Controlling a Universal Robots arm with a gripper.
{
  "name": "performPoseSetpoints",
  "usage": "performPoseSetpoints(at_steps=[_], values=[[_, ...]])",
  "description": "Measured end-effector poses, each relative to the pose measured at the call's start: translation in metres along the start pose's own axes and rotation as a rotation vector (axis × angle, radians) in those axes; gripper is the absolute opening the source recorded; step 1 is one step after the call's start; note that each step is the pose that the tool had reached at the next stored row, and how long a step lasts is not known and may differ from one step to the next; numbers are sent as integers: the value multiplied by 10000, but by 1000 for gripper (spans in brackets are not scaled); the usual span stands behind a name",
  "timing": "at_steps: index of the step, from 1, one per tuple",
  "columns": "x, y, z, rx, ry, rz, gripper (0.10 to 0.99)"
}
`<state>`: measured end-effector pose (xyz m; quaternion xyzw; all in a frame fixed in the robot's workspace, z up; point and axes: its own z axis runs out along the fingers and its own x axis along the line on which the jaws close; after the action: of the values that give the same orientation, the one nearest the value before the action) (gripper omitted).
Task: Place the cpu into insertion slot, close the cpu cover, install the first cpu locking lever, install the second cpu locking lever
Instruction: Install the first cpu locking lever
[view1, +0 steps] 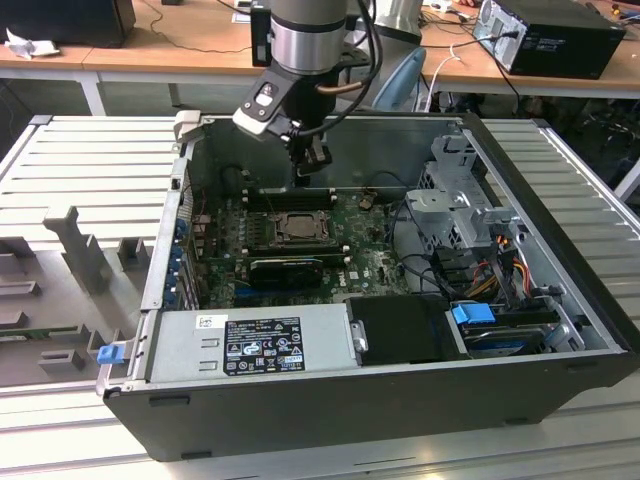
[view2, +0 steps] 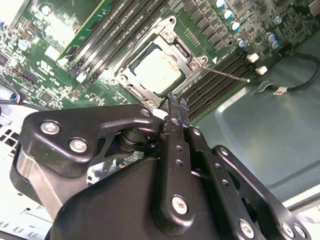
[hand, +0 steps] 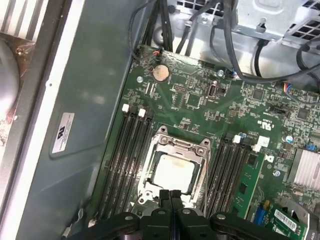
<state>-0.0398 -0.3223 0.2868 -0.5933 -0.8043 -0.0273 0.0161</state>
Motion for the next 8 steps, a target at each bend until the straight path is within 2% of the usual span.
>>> performPoseSetpoints(at_steps=[5, 8], values=[[0, 0, 2, 42, 15, -703, 106], [0, 0, 3, 85, 33, -1437, 106]])
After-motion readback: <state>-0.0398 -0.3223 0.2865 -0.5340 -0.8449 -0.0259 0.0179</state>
